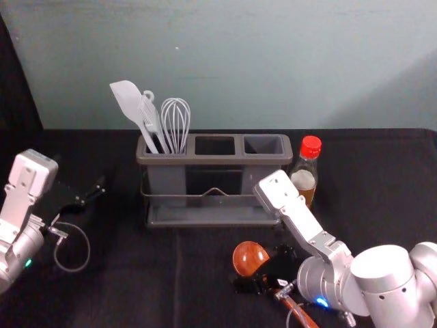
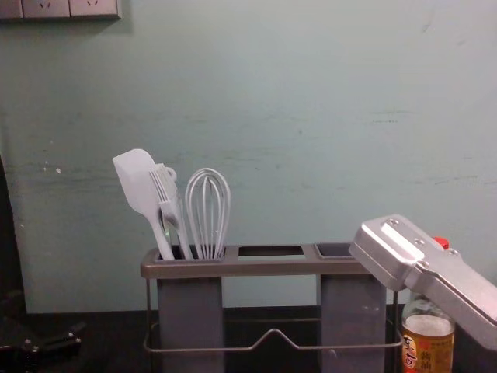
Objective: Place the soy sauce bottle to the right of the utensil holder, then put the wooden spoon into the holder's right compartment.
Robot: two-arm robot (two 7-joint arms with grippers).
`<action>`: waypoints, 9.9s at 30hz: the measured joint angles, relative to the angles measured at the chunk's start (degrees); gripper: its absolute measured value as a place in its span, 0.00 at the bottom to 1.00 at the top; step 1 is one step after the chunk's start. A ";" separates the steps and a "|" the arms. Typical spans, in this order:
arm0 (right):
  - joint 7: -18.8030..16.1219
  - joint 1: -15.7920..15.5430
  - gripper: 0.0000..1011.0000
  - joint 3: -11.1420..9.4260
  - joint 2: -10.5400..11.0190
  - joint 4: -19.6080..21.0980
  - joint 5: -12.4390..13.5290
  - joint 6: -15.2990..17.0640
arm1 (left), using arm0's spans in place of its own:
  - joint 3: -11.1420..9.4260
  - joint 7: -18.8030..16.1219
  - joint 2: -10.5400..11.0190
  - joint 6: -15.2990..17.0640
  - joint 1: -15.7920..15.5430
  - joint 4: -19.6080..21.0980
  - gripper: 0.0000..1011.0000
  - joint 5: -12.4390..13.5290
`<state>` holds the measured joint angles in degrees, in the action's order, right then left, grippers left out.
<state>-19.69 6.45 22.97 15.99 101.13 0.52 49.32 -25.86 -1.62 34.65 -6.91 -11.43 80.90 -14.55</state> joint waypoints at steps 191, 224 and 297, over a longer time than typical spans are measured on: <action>-5.25 12.65 0.99 -14.73 -17.50 -35.75 13.47 -95.17 | 0.00 0.00 0.00 0.00 0.00 0.00 1.00 0.00; -3.58 -0.39 0.99 -28.49 -9.14 -16.07 11.73 -89.47 | 0.00 0.00 0.00 0.00 0.00 0.00 1.00 0.00; 7.20 -2.96 0.99 -23.20 -2.10 -22.47 0.86 -65.79 | 0.00 0.00 0.00 0.00 0.00 0.00 1.00 0.00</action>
<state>-12.48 3.49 -0.23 13.89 78.66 1.38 -16.47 -25.86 -1.62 34.64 -6.91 -11.43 80.90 -14.55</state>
